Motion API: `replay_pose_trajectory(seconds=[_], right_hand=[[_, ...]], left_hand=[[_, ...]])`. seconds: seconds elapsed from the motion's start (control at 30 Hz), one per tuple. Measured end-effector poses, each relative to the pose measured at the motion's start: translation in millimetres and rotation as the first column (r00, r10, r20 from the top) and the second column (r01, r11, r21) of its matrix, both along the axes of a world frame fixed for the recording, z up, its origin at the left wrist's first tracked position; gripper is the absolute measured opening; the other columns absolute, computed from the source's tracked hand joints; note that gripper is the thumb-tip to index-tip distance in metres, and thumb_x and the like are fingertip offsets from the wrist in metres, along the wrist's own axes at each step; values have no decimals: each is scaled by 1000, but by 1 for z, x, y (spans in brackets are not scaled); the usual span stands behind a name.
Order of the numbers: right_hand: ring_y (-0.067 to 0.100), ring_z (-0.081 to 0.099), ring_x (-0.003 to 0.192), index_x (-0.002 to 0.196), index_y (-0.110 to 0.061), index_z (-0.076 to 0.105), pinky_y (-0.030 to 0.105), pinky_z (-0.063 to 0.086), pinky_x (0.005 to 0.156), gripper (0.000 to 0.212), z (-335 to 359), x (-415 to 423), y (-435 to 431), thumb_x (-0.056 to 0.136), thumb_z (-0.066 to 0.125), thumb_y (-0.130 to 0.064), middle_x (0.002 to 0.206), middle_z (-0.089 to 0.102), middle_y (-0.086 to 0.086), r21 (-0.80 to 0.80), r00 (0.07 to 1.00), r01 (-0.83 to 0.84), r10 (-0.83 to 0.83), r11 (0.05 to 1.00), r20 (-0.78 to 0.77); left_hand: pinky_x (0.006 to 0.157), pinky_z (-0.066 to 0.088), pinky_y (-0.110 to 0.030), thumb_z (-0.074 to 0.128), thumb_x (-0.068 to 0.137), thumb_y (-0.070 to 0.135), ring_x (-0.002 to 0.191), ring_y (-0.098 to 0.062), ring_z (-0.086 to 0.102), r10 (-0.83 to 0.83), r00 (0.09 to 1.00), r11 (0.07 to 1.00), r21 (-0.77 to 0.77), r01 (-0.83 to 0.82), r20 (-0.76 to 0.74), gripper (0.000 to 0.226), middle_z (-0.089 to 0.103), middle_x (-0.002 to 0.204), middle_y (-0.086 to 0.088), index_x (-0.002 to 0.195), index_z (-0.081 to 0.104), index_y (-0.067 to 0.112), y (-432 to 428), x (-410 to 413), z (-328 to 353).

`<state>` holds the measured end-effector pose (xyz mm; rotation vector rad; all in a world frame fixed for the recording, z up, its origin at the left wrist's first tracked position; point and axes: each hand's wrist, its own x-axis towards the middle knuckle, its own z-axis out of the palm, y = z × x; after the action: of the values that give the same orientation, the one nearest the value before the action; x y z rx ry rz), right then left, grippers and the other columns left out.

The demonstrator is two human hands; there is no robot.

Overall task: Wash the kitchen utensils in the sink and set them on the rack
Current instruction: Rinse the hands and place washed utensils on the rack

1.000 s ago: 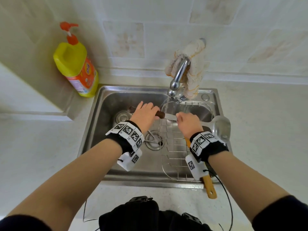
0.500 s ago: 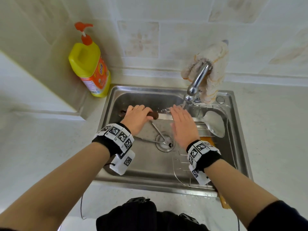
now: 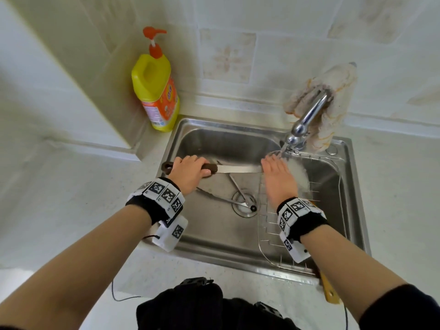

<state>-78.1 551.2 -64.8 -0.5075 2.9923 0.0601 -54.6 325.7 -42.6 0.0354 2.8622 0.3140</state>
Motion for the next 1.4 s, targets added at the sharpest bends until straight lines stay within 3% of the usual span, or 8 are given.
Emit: replay_pose_trajectory(seconds=[0.33, 0.47, 0.6, 0.7, 1.03, 1.17, 1.3, 1.4], right_hand=[[24, 0, 146, 149, -5, 1, 34, -2, 119, 78, -6, 10, 2, 88, 51, -4, 157, 1, 13, -198, 958, 279, -257, 940, 129], [29, -13, 144, 145, 0, -15, 36, -14, 111, 82, -18, 41, -34, 92, 46, -11, 155, -16, 16, -112, 999, -33, 34, 993, 6], [27, -14, 144, 145, -4, -16, 37, -7, 117, 81, -19, 32, 4, 90, 43, -3, 155, -17, 14, -14, 995, 81, -80, 997, 51], [29, -11, 144, 147, -1, -8, 38, -3, 119, 75, -16, 25, 37, 89, 39, 2, 156, -12, 17, 95, 974, 200, -208, 975, 90], [24, 12, 145, 127, -9, 44, 35, 4, 119, 32, -9, 34, 40, 96, 41, -14, 146, 36, 12, -134, 992, 105, -94, 985, 86], [21, 13, 145, 126, -10, 47, 35, 5, 119, 34, -14, 48, 31, 97, 43, -27, 143, 40, 8, -161, 999, -26, 32, 987, 34], [20, 3, 146, 142, -10, 31, 29, -5, 113, 52, -17, 56, 37, 93, 49, -6, 156, 14, 6, -258, 998, -61, 55, 964, -28], [23, 0, 146, 149, -8, 3, 33, 0, 118, 82, -18, 59, 56, 86, 53, 6, 158, 0, 9, -269, 978, 186, -151, 945, 146]], left_hand=[[101, 27, -38, 34, 99, 36, 114, -23, 48, -100, 995, 992, -78, 100, 12, 33, 55, 119, -4, 124, 48, 18, 50, -17, 5], [101, 27, -39, 34, 99, 37, 115, -23, 48, -114, 993, 990, -82, 115, 22, 36, 55, 120, -4, 125, 47, 17, 57, -13, 1], [101, 26, -38, 35, 99, 36, 113, -23, 48, -111, 994, 990, -84, 112, 18, 34, 56, 118, -4, 123, 49, 18, 51, -10, 2], [101, 26, -38, 35, 99, 35, 113, -22, 48, -110, 994, 989, -99, 112, 19, 31, 56, 117, -4, 121, 49, 18, 51, -9, 1], [103, 26, -49, 34, 96, 42, 114, -24, 47, -74, 984, 990, -103, 92, 165, 33, 54, 118, -5, 115, 48, 19, 68, 20, -6], [90, 37, -41, 30, 101, 29, 100, -27, 56, -124, 962, 988, 118, 97, 242, 26, 59, 106, -7, 109, 47, 13, 98, 34, -19], [81, 42, -39, 36, 99, 21, 85, -26, 54, -89, 964, 954, 301, 10, 251, 10, 52, 90, -8, 94, 41, 14, 96, 47, -27], [86, 44, -41, 35, 100, 21, 89, -30, 56, -51, 965, 965, 262, -19, 258, 16, 58, 96, -14, 100, 46, 9, 85, 54, -25]])
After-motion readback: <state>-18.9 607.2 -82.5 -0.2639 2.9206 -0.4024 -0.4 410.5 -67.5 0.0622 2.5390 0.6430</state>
